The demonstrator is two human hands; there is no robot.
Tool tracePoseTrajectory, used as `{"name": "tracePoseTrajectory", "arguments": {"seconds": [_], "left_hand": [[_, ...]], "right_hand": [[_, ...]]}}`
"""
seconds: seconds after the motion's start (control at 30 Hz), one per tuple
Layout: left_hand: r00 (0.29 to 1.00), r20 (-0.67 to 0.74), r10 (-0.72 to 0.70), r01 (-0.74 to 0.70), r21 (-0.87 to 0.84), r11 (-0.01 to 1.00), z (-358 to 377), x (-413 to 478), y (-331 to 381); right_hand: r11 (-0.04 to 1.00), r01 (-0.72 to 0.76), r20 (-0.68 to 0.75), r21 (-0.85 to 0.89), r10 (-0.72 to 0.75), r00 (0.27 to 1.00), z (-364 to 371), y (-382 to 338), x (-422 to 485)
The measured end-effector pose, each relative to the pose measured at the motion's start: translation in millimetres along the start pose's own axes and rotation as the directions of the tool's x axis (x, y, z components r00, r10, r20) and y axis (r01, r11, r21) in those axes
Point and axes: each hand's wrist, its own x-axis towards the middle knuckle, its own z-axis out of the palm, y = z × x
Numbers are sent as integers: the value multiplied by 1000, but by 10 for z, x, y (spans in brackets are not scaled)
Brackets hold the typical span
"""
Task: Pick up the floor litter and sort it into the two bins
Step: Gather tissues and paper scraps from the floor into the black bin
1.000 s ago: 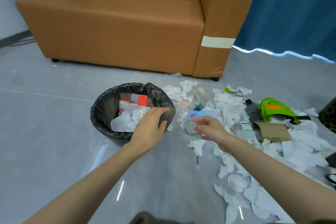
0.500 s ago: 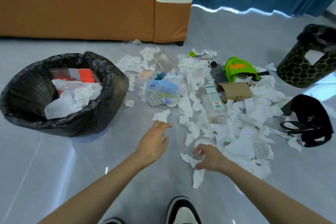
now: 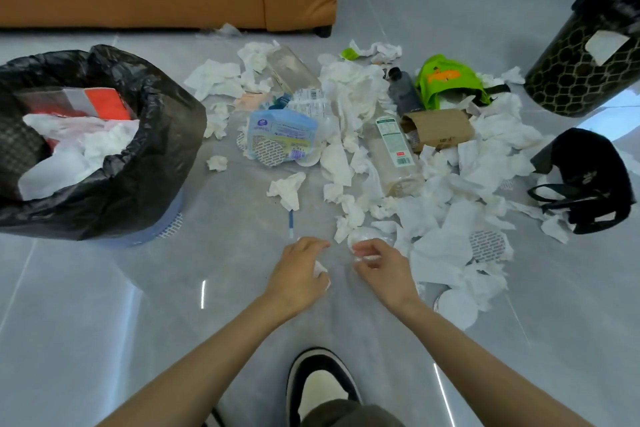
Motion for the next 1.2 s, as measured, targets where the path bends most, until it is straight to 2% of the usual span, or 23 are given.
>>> {"name": "tracePoseTrajectory", "arguments": {"seconds": [0.13, 0.23, 0.37, 0.43, 0.57, 0.7, 0.83, 0.93, 1.03, 1.1, 1.2], "left_hand": [[998, 51, 22, -30, 162, 986, 86, -11, 28], [998, 62, 10, -22, 205, 979, 142, -41, -42], [999, 29, -19, 15, 120, 993, 162, -111, -159], [1000, 9, -28, 27, 65, 998, 147, -125, -203], [998, -24, -51, 51, -7, 999, 102, -135, -243], [994, -61, -94, 89, -89, 992, 41, -116, -241], [980, -154, -125, 91, -213, 973, -94, -101, -226], [969, -215, -125, 66, -265, 962, -298, -69, -155], [949, -297, -104, 13, -295, 956, -622, -43, -36], [931, -349, -106, -11, -317, 948, -896, -40, 49], [893, -443, -76, -74, -312, 947, -1351, -121, 133]], "right_hand": [[982, 78, -81, -169, -93, 992, -130, 46, 77], [930, 134, -9, -342, -146, 989, -216, 102, 148], [880, 94, 141, -467, -31, 990, -160, 142, 242], [840, 94, 159, -534, -10, 987, -101, 171, 273], [852, 68, 141, -519, 7, 990, -37, 119, 274], [816, 47, 140, -577, 42, 989, -63, 61, 283], [899, 52, 113, -435, -4, 994, -124, -66, 285], [943, 110, 57, -313, -97, 994, -198, -276, 314], [983, 144, -3, -114, -145, 989, -277, -610, 322], [989, 143, -42, 23, -142, 989, -322, -871, 313], [978, 152, -61, 139, -145, 988, -357, -1310, 260]]}}
